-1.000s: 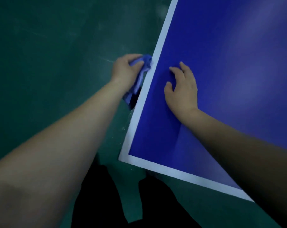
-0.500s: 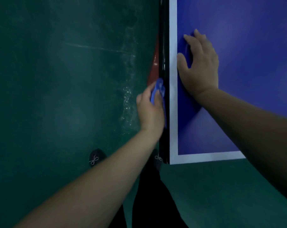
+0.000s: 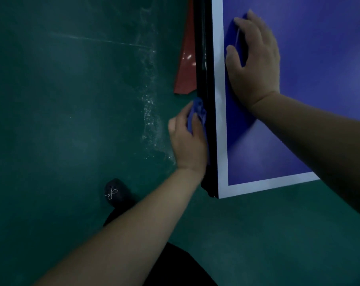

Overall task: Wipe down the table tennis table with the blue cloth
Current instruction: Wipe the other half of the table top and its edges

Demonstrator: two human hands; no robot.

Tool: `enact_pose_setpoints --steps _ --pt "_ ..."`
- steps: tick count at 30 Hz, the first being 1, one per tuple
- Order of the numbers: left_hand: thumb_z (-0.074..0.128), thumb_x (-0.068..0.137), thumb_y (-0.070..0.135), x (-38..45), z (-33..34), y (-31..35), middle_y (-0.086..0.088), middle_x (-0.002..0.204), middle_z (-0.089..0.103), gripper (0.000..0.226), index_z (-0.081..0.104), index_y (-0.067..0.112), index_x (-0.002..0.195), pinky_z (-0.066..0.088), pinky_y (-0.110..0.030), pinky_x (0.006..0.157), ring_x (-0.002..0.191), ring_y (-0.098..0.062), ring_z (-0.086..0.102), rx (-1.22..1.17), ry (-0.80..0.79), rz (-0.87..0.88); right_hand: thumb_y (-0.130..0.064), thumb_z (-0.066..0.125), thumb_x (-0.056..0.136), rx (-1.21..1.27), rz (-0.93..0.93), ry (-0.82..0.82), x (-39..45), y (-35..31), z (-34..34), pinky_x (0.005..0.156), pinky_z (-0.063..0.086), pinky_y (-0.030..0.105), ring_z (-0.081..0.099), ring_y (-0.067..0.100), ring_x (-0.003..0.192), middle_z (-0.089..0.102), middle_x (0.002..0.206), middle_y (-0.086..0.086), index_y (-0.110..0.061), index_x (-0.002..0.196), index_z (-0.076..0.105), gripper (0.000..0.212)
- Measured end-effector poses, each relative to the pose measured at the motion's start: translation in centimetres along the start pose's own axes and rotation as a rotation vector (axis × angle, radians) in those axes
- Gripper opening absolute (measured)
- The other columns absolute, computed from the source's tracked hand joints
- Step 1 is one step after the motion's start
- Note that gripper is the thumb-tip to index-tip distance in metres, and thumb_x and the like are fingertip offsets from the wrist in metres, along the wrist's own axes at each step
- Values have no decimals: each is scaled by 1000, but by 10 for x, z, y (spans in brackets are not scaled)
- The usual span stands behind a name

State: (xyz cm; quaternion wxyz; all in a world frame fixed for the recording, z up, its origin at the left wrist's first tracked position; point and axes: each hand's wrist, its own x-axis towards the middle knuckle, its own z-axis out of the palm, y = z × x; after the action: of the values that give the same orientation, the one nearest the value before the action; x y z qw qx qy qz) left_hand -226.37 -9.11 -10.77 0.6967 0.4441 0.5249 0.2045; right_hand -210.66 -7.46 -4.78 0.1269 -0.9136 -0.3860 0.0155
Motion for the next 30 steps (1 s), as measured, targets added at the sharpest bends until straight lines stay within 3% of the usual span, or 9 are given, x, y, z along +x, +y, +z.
enact_pose_setpoints --steps 3,7,11,16,18,21,25,28,30 --pt "46 103 13 19 5 -1 -8 126 56 30 60 10 129 42 -19 104 108 -3 58 -120 -3 -164 -37 40 93 4 -10 7 1 -1 -1 117 23 37 28 17 142 33 153 1 -20 142 42 52" --pt "49 101 18 -12 -3 18 11 112 49 29 60 20 128 39 -4 90 95 17 52 -67 27 25 -36 42 92 25 -14 13 0 -1 0 116 23 39 28 18 142 34 153 1 -21 141 43 51" --pt "50 100 22 37 15 62 3 117 50 32 60 20 130 43 -10 93 98 9 55 23 -28 258 -36 42 92 11 -16 1 2 -1 -1 117 22 37 28 18 142 32 153 2 -20 142 43 52" --pt "45 102 15 81 22 65 -7 127 49 35 54 13 136 43 -17 96 95 -4 53 51 -51 43 -35 44 92 24 -13 -9 2 -1 -1 117 21 39 27 18 142 32 154 1 -20 142 42 53" --pt "46 101 11 53 14 47 -5 120 50 34 55 12 134 42 -8 87 91 2 53 55 -40 -4 -34 44 92 27 -9 -8 1 -1 -1 117 21 39 26 18 143 32 154 1 -20 142 43 52" --pt "47 100 12 21 9 46 9 105 46 34 59 17 131 37 2 80 87 16 53 50 -18 108 -35 43 91 22 -14 -2 1 0 -1 116 22 40 27 19 142 33 153 2 -19 141 43 52" --pt "46 101 23 70 28 86 5 117 47 34 57 23 133 42 -10 95 99 2 55 99 -47 267 -35 43 91 13 -11 -14 1 0 -1 116 22 39 27 19 142 32 154 3 -19 142 43 53" --pt "44 103 17 97 33 84 -8 128 50 35 54 15 137 41 -17 98 101 -8 54 119 -50 93 -35 43 91 7 -10 -18 2 1 -1 117 20 39 25 19 143 31 154 2 -19 142 42 53" --pt "44 102 15 71 23 66 -8 126 50 35 54 13 135 41 -17 92 95 -6 53 125 -35 11 -35 43 92 6 -10 -27 1 1 0 117 19 40 24 20 144 30 155 2 -20 143 41 53"
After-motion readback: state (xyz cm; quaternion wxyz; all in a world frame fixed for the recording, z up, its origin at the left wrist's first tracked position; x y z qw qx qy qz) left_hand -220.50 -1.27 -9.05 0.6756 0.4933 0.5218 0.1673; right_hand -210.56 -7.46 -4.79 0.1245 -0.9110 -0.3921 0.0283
